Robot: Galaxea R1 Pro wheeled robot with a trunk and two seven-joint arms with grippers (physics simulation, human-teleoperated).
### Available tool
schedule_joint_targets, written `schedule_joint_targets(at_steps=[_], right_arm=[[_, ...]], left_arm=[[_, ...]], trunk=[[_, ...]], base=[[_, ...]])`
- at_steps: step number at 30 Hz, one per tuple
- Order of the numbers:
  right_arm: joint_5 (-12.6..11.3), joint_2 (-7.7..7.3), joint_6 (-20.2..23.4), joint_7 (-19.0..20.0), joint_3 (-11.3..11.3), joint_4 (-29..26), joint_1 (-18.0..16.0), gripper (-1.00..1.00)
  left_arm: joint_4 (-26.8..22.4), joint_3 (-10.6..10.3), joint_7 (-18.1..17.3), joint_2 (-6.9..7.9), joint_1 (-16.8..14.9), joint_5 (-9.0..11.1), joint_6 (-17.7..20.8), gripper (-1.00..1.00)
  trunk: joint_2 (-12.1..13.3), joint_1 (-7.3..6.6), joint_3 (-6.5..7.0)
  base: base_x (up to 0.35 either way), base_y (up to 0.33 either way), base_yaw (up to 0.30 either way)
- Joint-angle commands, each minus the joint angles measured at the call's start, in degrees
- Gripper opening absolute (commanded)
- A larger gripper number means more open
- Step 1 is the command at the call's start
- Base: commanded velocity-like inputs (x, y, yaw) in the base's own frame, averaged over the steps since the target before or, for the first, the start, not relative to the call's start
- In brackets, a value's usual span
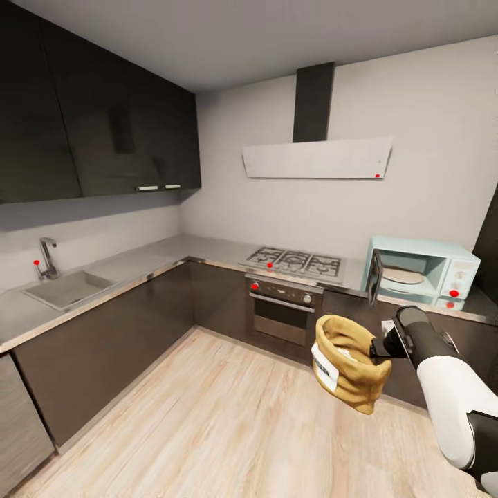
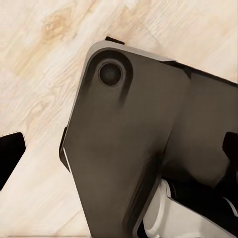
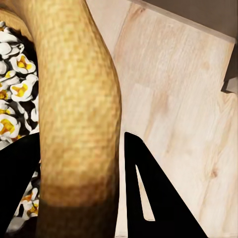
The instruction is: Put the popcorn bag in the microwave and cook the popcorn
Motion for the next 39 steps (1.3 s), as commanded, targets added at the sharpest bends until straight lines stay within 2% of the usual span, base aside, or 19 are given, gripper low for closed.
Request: schedule_joint_targets(at_steps=[1,7,16,20,26,39], right_arm=[[0.5,0.03,0.1,0.5,-0.2,0.0,0.0,-1.00],[0.5,-0.05,0.1,0.3,-0.2,0.0,0.0,-1.00],[0.6,-0.12,0.1,-1.0,-0.3,0.0,0.0,-1.00],[0.6,-1.33,0.1,-1.0,-0.3,0.0,0.0,-1.00],[0.6,-2.28,0.1,-1.0,-0.9,0.0,0.0,-1.00],[0.6,-2.96,0.1,-1.1,-1.4,0.0,0.0,-1.00]], left_arm=[[0.0,-0.1,0.1,0.01,0.0,0.6,-0.2,1.00],[0.0,-0.2,0.0,0.06,0.0,0.6,-0.2,1.00],[0.0,-0.2,-0.3,0.07,0.0,0.5,-0.2,1.00],[-0.1,-0.2,-0.3,0.07,0.0,0.5,-0.2,1.00],[-0.1,-0.2,-0.3,0.07,0.0,0.5,-0.2,1.00],[-0.1,-0.3,-0.5,0.07,0.0,0.5,0.0,1.00]], trunk=[[0.0,-0.02,-0.03],[0.0,-0.02,-0.03],[0.0,-0.02,-0.03],[0.0,-0.02,-0.03],[0.0,-0.02,-0.03],[0.0,-0.02,-0.03]], base=[[-0.314,0.012,0.000],[-0.314,0.001,-0.162],[-0.033,0.000,-0.286],[0.000,0.000,-0.289],[0.000,0.000,-0.291],[0.000,0.000,-0.292]])
